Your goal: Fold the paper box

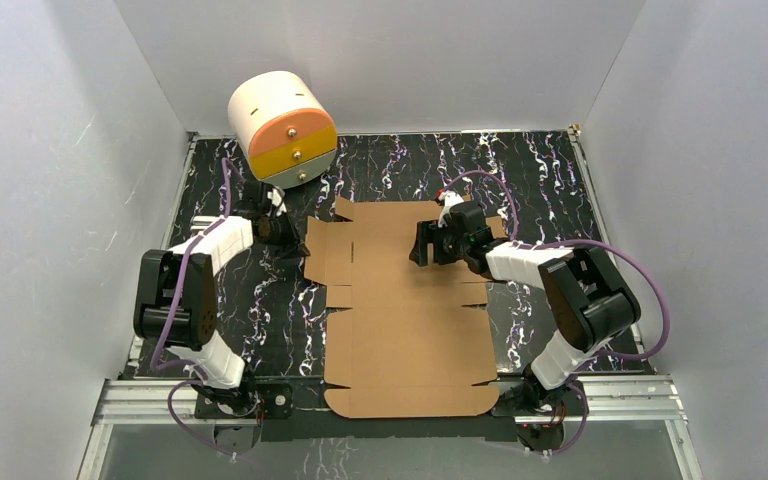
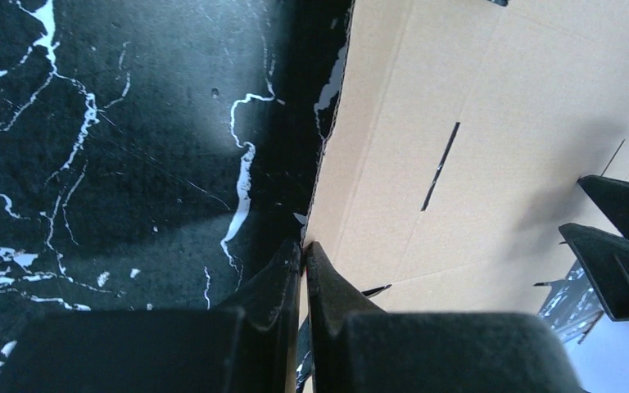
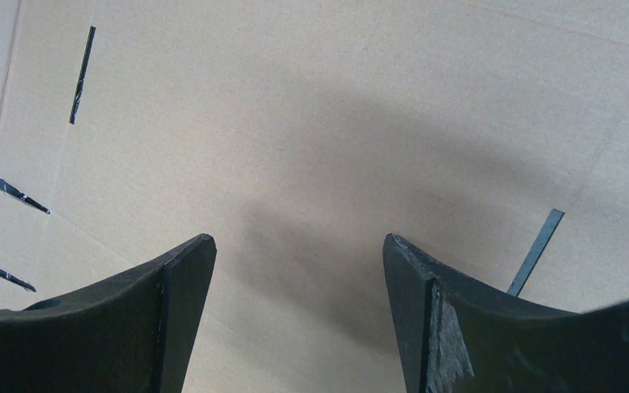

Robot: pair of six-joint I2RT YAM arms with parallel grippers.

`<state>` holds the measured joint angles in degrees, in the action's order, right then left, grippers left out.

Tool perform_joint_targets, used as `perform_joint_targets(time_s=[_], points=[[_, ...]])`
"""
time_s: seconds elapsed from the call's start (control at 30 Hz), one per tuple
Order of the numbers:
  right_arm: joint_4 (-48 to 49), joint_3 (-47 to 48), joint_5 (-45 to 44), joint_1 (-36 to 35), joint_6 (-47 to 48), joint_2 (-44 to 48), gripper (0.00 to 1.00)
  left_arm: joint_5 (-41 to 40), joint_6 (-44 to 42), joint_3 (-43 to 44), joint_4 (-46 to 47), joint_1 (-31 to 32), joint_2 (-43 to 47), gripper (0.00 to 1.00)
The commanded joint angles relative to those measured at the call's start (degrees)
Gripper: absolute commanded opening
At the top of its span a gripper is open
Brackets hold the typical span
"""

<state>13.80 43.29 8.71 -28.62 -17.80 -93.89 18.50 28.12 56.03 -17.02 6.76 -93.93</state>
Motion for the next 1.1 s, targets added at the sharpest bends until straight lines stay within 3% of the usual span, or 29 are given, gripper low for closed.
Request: perform_joint_targets(time_s=[0.0, 0.23, 0.4, 0.57, 1.07], points=[[2.1, -0.57, -0.97, -0.38, -0.13, -1.6, 0.84, -6.61, -0.55, 3.33, -4.31, 3.92, 4.31, 0.0], [2.63, -0.57, -0.98, -0.78, -0.56, -2.82, 0.84, -13.73, -0.79, 6.54, -7.57, 10.39, 4.16, 0.1], [2.33, -0.47, -1.23, -1.0, -0.79, -3.49, 0.84, -13.35, 0.27, 7.67, -7.58, 12.86, 3.08, 0.29], [2.05, -0.45, -1.56, -1.04, -1.04, -3.47, 0.84, -13.49, 0.92, 8.24, -7.68, 13.78, 2.94, 0.38], [1.07, 0.61, -2.27, -1.61, -2.06, -4.72, 0.84, -17.71, 2.21, 16.23, -12.44, 20.84, 1.38, 0.38]])
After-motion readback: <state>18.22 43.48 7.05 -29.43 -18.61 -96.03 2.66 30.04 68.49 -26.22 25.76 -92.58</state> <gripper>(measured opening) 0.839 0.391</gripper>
